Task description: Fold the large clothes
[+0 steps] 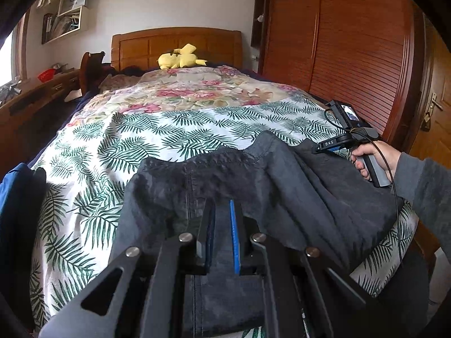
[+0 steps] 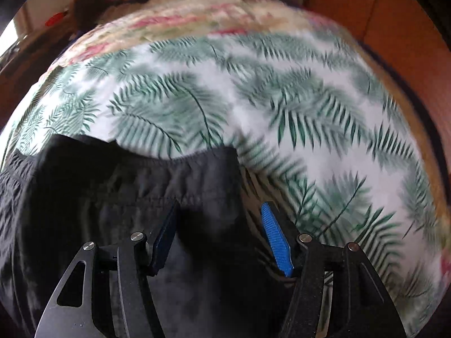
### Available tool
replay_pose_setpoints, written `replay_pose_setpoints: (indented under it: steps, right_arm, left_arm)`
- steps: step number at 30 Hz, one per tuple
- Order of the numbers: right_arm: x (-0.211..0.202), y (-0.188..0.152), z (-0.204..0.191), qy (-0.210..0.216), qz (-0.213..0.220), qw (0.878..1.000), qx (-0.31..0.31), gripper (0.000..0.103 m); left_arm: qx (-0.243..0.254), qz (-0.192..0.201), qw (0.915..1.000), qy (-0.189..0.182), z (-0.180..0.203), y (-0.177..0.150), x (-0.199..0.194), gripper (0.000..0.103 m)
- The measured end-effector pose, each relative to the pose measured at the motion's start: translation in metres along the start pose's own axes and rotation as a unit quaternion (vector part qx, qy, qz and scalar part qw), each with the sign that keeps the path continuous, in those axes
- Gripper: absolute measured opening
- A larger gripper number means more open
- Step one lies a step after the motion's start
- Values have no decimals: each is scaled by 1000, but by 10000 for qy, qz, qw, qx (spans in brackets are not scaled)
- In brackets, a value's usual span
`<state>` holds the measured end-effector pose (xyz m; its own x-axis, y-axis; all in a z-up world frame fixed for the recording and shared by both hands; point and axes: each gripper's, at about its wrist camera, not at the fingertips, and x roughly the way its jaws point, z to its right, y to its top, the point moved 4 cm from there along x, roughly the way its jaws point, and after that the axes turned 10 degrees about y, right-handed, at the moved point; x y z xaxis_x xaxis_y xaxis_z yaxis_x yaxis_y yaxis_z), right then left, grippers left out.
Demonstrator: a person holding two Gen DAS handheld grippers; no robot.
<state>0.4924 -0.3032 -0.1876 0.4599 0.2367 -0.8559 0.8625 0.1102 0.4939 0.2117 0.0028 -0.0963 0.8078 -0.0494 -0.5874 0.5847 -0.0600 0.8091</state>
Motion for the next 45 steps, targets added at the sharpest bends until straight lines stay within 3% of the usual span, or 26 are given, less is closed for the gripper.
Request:
replay_pose_setpoints:
  steps: [2,4,6,8,10,14,17,19,21,28,35,38,41,45]
  right_arm:
    - [4,-3,4,237,-56,9996,140,48]
    - [1,-3,-3,589,12,9983,22,9]
    - [-13,1,-15,292,348,9979,-465,5]
    - [-33,7,-17,157,841,9947,-564,4]
    - [-52,16,-7,-311,1225,9913,-361,4]
    - [-37,15,7,-526,766,9956,-115,5]
    - [-42,7,5,-567,683,9959,-166,20]
    - [-55,-2,0,-649,780,9944,-307,46]
    - [-65,-8,-2,-644,884,9929,-459,52]
    - [-104,-85,-49,-130,864,9887,-1218,52]
    - [-116,-157,-74,466,744,9876,-1299,52]
    - [-114,-174,-70,415,671,9883,-1307,53]
    - [-91,-187,-59,664,231,9918,-1066,53]
    - [-94,-186,-59,659,349,9926,-957,53]
  left_arm:
    - [18,-22,10000,5,1,0,2,8]
    - [28,-51,10000,-7,2,-1,4,8]
    - [48,-87,9999,-15,3,-1,6,8]
    - [66,-102,9999,-10,4,-2,7,8]
    - [75,-109,9999,-14,5,-2,8,8]
    - [105,-108,9999,-40,7,-4,6,8]
    - [114,-110,9998,-86,8,-3,4,8]
    - [123,-109,9998,-110,9,-4,3,8]
    - [140,-92,9998,-138,9,-3,2,8]
    - [224,-55,9996,-185,16,-6,-3,8]
    - [246,-113,9995,-157,19,-15,-5,8]
    - [347,-116,9993,-116,22,-20,-7,8]
    - [386,-80,9992,-57,21,-23,-10,8]
    - [441,-112,9990,39,18,-32,-12,8]
